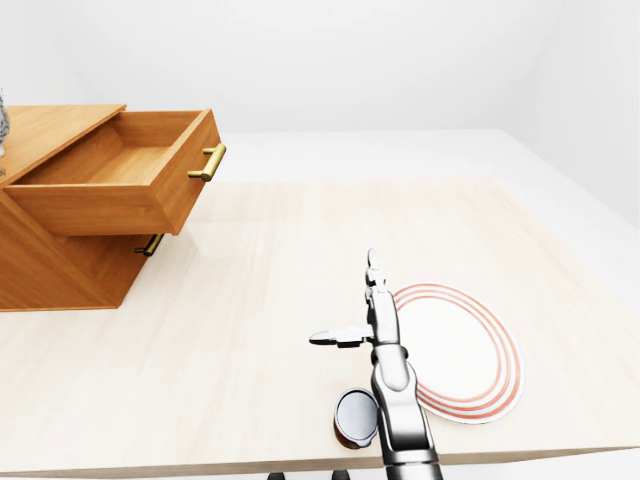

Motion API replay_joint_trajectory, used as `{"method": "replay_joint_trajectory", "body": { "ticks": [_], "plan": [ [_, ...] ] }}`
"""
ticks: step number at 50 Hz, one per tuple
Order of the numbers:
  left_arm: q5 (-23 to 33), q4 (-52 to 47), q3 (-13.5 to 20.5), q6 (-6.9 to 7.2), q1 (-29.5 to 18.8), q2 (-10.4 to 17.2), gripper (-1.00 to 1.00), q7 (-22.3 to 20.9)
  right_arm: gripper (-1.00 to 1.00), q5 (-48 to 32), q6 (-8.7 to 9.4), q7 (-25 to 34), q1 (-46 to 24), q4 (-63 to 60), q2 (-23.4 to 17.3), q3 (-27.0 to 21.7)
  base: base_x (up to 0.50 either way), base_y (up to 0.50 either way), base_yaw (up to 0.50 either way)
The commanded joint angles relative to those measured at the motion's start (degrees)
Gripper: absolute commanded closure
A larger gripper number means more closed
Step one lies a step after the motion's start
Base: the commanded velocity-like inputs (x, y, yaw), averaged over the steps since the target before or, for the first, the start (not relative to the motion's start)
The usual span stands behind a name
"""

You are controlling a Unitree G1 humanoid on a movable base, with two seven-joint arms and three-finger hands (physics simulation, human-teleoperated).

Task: Put the bowl on top of the cabinet.

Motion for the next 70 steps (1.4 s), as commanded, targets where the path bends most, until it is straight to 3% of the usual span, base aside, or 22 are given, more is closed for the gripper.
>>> {"method": "replay_joint_trajectory", "body": {
  "ticks": [1,22,33,38,47,48,49,50,51,53,57,65,70],
  "plan": [
    [-1.7,0.1,0.0,0.0,0.2,-0.5,-1.0,0.0,-1.0,-0.1,-0.33,-0.1,-0.4,1.0,0.1,0.1,0.0,0.0,0.0],
    [-1.8,-0.4,-0.1,0.0,0.6,-0.6,-1.0,0.0,-1.0,-0.3,-0.38,-0.2,-0.3,1.0,0.1,0.3,0.0,0.0,0.0],
    [-4.1,-7.2,1.0,0.0,0.4,-0.4,-1.0,0.0,-1.0,-0.5,-0.7,-0.3,-0.7,1.9,0.2,0.5,0.0,0.0,0.0],
    [-9.7,-24.9,4.5,0.0,4.5,-0.9,-1.0,0.0,-1.0,-0.5,-0.67,-0.3,-0.7,1.9,0.2,0.6,0.0,0.0,0.0],
    [-15.5,-56.6,9.3,0.0,12.7,-2.9,-1.0,-11.4,-1.0,-0.5,-0.79,-0.3,-0.7,2.1,0.2,0.6,0.0,0.0,0.0],
    [-16.0,-58.4,9.6,0.58,13.3,-3.0,-1.0,-12.0,-1.0,-0.5,-0.74,-0.3,-0.7,2.0,0.2,0.6,0.0,0.0,0.0],
    [-16.0,-60.9,9.7,2.33,13.8,-3.1,-1.0,-12.8,-1.0,-0.5,-0.73,-0.2,-0.8,2.0,0.2,0.6,0.0,0.0,0.0],
    [-16.2,-62.6,9.9,3.12,14.2,-3.2,-1.0,-13.5,-1.0,-0.5,-0.72,-0.3,-0.8,2.1,0.2,0.6,0.0,0.0,0.0],
    [-16.7,-63.9,10.1,3.12,14.5,-3.3,-1.0,-13.7,-1.0,-0.5,-0.76,-0.3,-0.8,2.1,0.2,0.6,0.0,0.0,0.0],
    [-17.9,-70.0,11.0,6.22,15.6,-3.5,-1.0,-15.8,-1.0,-0.5,-0.72,-0.2,-0.8,2.1,0.2,0.6,0.0,0.0,0.0],
    [-19.4,-77.9,12.1,10.0,17.3,-3.9,-1.0,-18.1,-1.0,-0.4,-0.73,-0.2,-0.7,2.0,0.2,0.5,0.0,0.0,0.0],
    [-21.0,-93.0,13.3,10.0,20.4,-5.3,-1.0,-21.7,-1.0,-0.4,-0.68,-0.2,-0.7,1.9,0.2,0.6,0.0,0.0,0.0],
    [-21.3,-97.5,13.1,10.0,21.6,-7.2,-1.0,-23.3,-1.0,-0.3,-0.57,-0.1,-0.4,1.3,0.2,0.6,0.0,0.0,0.0]
  ]
}}
